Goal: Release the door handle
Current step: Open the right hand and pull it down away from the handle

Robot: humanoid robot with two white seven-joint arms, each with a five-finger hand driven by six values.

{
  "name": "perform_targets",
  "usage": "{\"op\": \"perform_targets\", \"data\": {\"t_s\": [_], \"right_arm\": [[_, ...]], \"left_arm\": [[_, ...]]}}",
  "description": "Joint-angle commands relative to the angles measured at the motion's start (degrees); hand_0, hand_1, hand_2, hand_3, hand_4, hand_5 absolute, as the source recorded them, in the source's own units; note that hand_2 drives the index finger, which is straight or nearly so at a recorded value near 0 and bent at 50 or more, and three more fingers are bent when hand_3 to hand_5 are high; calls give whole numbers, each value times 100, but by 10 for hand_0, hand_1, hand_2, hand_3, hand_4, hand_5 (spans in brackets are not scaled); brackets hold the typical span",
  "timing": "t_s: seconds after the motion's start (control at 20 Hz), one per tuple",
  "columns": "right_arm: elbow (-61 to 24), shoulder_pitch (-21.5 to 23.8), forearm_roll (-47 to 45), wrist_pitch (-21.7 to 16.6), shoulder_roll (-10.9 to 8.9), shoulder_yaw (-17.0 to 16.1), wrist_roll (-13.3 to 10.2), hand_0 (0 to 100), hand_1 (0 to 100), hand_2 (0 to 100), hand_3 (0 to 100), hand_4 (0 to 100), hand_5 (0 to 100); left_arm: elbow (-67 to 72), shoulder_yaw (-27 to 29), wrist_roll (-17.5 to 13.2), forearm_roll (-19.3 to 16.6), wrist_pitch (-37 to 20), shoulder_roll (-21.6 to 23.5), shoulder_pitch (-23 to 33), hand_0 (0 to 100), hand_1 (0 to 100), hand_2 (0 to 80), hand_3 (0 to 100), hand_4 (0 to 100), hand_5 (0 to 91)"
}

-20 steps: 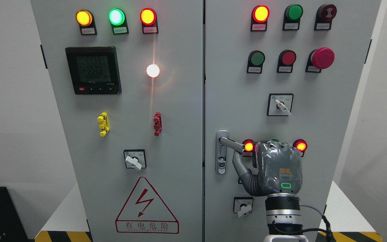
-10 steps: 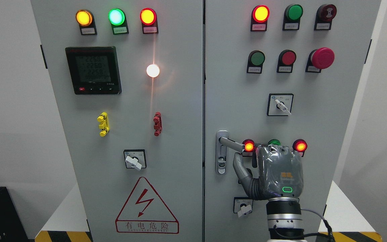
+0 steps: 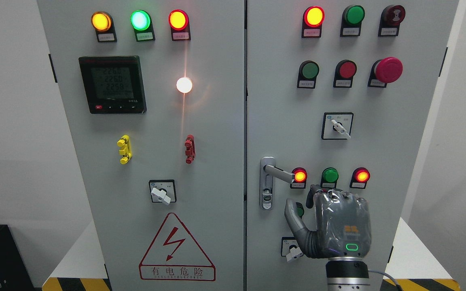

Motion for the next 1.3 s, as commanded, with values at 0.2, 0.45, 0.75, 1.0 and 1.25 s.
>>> {"op": "perform_targets", "data": {"t_s": [0.2,0.45,0.75,1.0,1.25], "right_arm": [[-789,949,-45,-598,-154,-515,-428,496,218,443,626,610,560],[-1052,1458,-98,-1416,-92,-1095,-666,481,235,362,467,449,408],[-1097,1661,-1160,-2170,-127,-1692,-789,473,247,218,265,266,232],[-1071,1635,-1819,-3113,-127,-2282,-737,486,182,100,150,149,77],[-1071,1609,-1969,-3122,-92,-2273,-745,478,165,72,121,120,15]], "left_arm": [[0,0,-1,0,-5,-2,0,120,556,0,0,0,0],[0,0,-1,0,-5,-2,0,120,556,0,0,0,0],[0,0,-1,0,-5,-2,0,120,556,0,0,0,0],[0,0,-1,0,-5,-2,0,120,556,0,0,0,0],[0,0,-1,0,-5,6,0,120,556,0,0,0,0]]}}
